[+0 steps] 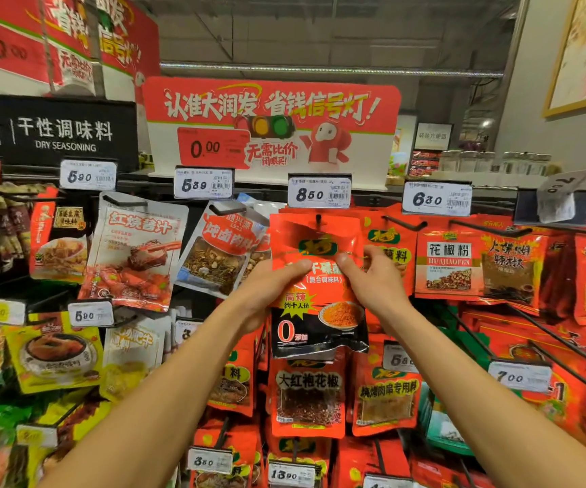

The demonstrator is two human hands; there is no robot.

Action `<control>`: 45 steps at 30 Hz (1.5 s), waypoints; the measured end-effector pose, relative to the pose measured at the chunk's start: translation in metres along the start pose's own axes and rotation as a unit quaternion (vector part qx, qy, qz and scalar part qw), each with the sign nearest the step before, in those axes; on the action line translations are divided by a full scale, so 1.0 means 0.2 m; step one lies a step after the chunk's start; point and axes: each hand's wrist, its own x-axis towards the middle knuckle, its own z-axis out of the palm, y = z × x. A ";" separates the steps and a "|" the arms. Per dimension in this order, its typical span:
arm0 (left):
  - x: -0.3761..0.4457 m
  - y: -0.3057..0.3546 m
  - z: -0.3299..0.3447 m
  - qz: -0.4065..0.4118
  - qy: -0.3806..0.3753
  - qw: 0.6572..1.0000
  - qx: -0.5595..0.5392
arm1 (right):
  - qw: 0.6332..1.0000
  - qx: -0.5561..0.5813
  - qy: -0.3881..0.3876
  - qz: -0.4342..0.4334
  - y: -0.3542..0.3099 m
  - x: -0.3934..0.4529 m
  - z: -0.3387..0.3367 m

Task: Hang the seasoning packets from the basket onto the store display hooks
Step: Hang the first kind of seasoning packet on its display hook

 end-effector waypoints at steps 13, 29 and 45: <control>0.35 -0.09 0.05 0.085 0.183 0.926 0.318 | 0.990 -0.107 -0.059 0.073 0.03 0.24 0.25; 0.57 -0.10 -0.05 0.038 0.201 0.901 0.382 | 0.983 -0.120 -0.067 0.125 0.01 0.42 0.39; 0.37 -0.11 0.04 0.028 0.135 0.941 0.309 | 0.981 -0.145 -0.045 0.124 0.11 0.31 0.12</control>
